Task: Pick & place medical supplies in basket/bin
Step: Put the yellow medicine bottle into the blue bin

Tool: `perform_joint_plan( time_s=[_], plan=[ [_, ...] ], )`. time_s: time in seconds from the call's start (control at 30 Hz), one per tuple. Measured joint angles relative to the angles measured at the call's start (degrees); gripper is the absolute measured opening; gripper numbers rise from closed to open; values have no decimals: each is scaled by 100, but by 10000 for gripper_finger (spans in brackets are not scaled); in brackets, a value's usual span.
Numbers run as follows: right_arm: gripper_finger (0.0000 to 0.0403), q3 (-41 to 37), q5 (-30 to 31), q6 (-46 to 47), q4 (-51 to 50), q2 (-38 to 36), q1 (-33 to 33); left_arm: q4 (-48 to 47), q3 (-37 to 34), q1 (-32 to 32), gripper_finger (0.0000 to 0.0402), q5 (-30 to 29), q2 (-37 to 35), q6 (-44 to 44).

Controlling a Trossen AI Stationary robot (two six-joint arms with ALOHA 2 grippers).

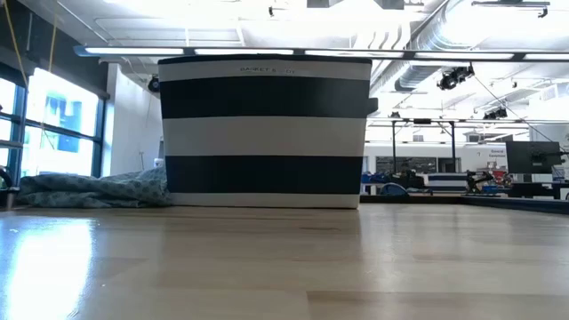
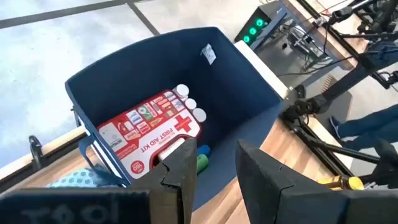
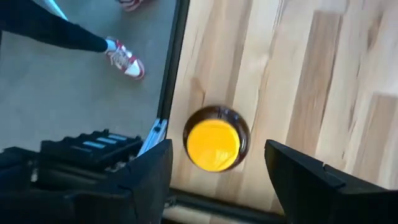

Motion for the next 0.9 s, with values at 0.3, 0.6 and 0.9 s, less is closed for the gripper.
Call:
perform_joint_plan(
  time_s=[0.3, 0.6, 0.9],
  plan=[
    [252, 0, 41, -210, -8, 584, 1, 2, 0, -1, 144, -4, 1, -269],
    [301, -4, 61, 453, -96, 815, 65, 2, 0, 1, 144, -4, 3, -164],
    [316, -155, 168, 849, -47, 811, 287, 2, 0, 1, 144, -2, 3, -128]
  ],
)
